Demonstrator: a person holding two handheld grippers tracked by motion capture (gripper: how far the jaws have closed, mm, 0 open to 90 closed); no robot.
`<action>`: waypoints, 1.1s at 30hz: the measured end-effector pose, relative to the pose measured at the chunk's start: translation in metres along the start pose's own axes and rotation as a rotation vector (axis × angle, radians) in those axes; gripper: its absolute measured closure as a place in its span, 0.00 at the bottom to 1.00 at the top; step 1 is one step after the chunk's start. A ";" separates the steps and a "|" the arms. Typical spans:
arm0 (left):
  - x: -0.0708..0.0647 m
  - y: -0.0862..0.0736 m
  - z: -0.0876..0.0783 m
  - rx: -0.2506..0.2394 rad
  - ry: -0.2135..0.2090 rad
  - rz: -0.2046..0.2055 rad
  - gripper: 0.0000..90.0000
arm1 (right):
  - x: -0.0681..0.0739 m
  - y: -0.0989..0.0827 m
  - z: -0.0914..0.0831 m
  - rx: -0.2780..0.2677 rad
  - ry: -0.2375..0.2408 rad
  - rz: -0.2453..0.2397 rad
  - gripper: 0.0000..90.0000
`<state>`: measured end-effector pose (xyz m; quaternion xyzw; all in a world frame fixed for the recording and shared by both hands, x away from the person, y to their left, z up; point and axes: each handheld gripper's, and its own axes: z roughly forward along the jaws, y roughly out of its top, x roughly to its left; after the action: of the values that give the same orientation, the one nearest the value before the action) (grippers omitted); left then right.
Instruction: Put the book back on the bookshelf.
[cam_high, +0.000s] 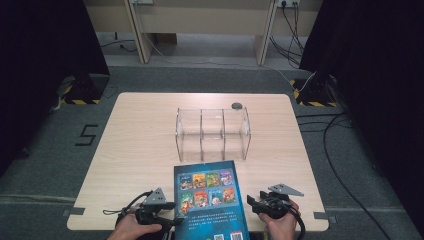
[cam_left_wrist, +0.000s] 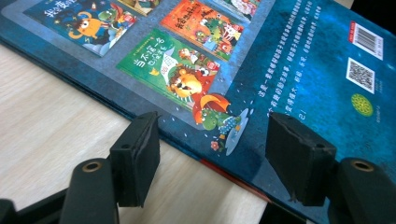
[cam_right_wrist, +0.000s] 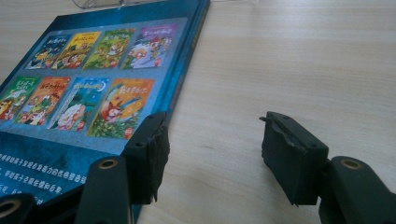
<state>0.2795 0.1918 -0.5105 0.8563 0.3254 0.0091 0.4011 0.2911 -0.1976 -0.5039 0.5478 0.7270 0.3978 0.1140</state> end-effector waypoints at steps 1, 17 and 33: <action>-0.001 0.001 0.001 -0.004 -0.013 -0.006 0.39 | 0.001 0.000 0.001 0.006 0.002 0.004 0.46; -0.009 0.007 0.012 -0.008 -0.044 0.014 0.39 | 0.013 0.003 0.017 0.039 0.038 -0.040 0.46; -0.013 0.007 0.016 -0.026 -0.043 0.013 0.37 | 0.014 -0.002 0.018 0.001 0.117 0.149 0.46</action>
<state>0.2775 0.1698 -0.5134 0.8529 0.3111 -0.0024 0.4192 0.2953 -0.1769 -0.5128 0.5761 0.6900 0.4362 0.0412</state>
